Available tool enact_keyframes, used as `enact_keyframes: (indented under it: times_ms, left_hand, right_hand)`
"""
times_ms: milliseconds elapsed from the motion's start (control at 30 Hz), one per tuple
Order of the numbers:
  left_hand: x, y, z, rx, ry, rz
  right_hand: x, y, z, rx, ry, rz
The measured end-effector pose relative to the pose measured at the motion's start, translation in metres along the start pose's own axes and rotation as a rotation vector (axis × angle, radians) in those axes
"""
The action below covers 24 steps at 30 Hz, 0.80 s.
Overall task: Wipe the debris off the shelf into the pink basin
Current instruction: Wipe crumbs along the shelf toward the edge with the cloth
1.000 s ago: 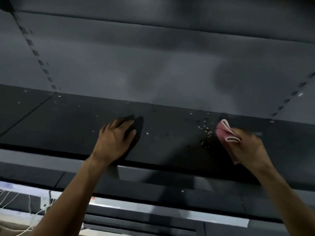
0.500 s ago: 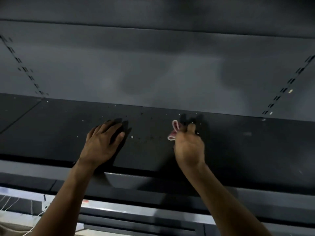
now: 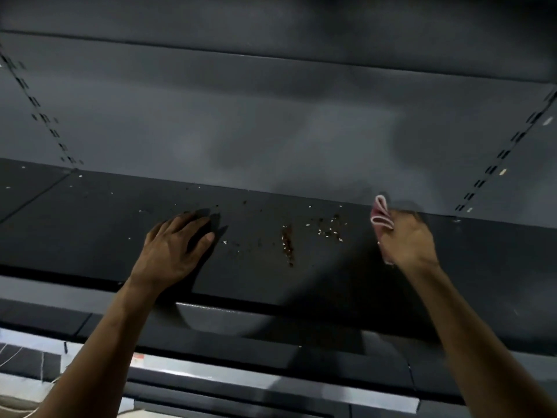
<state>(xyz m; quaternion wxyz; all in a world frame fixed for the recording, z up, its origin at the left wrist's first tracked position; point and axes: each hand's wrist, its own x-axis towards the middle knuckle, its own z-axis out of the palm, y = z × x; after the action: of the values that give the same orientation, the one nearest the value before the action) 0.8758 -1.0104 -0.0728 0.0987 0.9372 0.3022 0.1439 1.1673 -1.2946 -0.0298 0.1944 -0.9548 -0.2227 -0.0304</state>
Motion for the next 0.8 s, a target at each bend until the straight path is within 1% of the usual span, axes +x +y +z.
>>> enact_keyframes:
  times_ms: [100, 267, 367, 467, 533, 567, 633, 733, 800]
  left_hand:
    - [0.000, -0.002, 0.001, -0.005, -0.007, 0.009]
    - [-0.002, -0.002, 0.002, -0.004, -0.002, 0.016]
    - [-0.002, -0.002, 0.000, -0.011, 0.007, 0.030]
    - [-0.003, -0.002, -0.001, -0.041, 0.024, 0.037]
    - [-0.003, -0.002, -0.001, -0.046, 0.032, 0.047]
    - [-0.003, -0.003, -0.001, -0.045, 0.031, 0.053]
    - [-0.003, -0.004, 0.000, -0.043, 0.031, 0.059]
    - [-0.003, -0.003, 0.001, -0.029, 0.028, 0.065]
    - [-0.003, -0.002, 0.001, -0.024, 0.025, 0.062]
  right_hand:
    - [-0.008, -0.016, 0.015, -0.028, -0.020, -0.072]
    - [-0.017, -0.072, 0.036, 0.018, -0.088, -0.173]
    - [-0.031, -0.112, 0.051, 0.094, -0.116, -0.245]
    - [-0.034, -0.136, 0.062, 0.202, -0.109, -0.304]
    - [-0.028, -0.137, 0.057, 0.301, -0.103, -0.260]
    - [-0.023, -0.131, 0.050, 0.327, -0.099, -0.200]
    - [-0.010, -0.103, 0.037, 0.358, -0.029, -0.071]
    - [0.013, -0.044, 0.022, 0.237, 0.132, 0.053]
    - [0.026, -0.016, 0.022, 0.157, 0.146, 0.130]
